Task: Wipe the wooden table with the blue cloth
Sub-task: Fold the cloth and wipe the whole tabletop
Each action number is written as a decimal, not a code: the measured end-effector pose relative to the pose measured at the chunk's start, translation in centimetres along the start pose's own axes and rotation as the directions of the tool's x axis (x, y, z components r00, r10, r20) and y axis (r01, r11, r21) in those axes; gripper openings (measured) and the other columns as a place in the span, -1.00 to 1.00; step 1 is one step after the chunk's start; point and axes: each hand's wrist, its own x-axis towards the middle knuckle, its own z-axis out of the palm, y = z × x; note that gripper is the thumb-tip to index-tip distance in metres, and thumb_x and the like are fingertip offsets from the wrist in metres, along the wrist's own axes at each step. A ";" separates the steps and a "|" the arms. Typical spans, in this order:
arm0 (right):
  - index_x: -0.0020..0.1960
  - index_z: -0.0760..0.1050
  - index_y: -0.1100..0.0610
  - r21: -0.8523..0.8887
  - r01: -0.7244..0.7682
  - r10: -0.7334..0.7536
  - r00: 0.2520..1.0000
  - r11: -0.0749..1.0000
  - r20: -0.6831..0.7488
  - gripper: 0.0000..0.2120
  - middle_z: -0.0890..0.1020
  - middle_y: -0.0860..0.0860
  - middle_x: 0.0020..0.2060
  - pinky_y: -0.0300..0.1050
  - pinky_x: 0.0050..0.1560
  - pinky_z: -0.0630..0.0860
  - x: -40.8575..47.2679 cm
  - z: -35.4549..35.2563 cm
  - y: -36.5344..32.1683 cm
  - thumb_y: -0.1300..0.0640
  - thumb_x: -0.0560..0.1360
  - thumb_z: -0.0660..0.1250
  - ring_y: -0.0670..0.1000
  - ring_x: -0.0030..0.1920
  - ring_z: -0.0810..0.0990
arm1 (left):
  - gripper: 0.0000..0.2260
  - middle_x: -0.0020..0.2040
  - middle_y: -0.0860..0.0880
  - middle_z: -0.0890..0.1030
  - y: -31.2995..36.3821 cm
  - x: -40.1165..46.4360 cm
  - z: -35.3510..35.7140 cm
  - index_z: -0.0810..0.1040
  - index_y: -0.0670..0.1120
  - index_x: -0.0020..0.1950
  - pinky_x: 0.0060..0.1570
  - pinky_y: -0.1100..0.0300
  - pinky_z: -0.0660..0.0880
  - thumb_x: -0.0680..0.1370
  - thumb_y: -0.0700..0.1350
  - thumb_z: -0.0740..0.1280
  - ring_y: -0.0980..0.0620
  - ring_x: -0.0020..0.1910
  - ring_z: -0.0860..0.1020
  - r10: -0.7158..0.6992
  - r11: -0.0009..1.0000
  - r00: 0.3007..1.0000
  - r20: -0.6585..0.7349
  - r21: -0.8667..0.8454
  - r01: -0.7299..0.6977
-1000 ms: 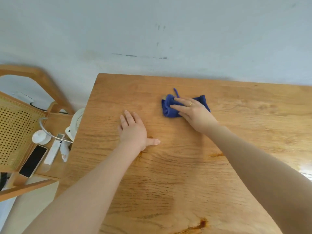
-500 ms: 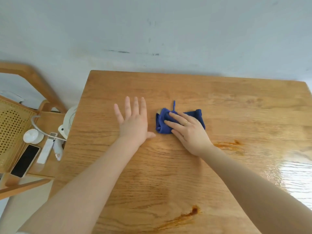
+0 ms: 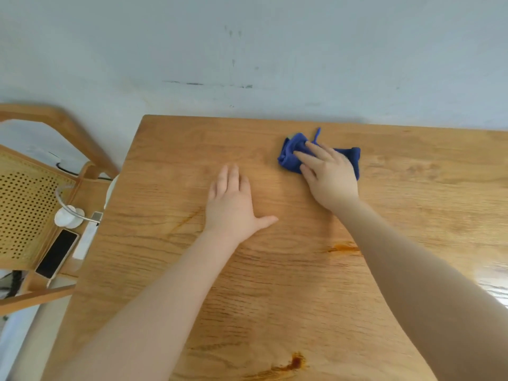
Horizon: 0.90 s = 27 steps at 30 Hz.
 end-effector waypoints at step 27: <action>0.19 0.55 0.06 0.024 0.256 -0.257 0.963 0.966 0.077 -0.68 0.55 0.10 0.23 0.15 0.13 0.46 0.9 0.0 2.8 0.17 0.50 0.16 0.23 0.22 0.50 | 0.25 0.52 -0.23 -0.23 3.4 2.6 -0.3 -0.22 -0.25 0.51 0.47 0.04 -0.15 0.18 0.44 0.37 -0.12 0.52 -0.16 -0.112 0.993 0.973 0.201 -0.011 0.116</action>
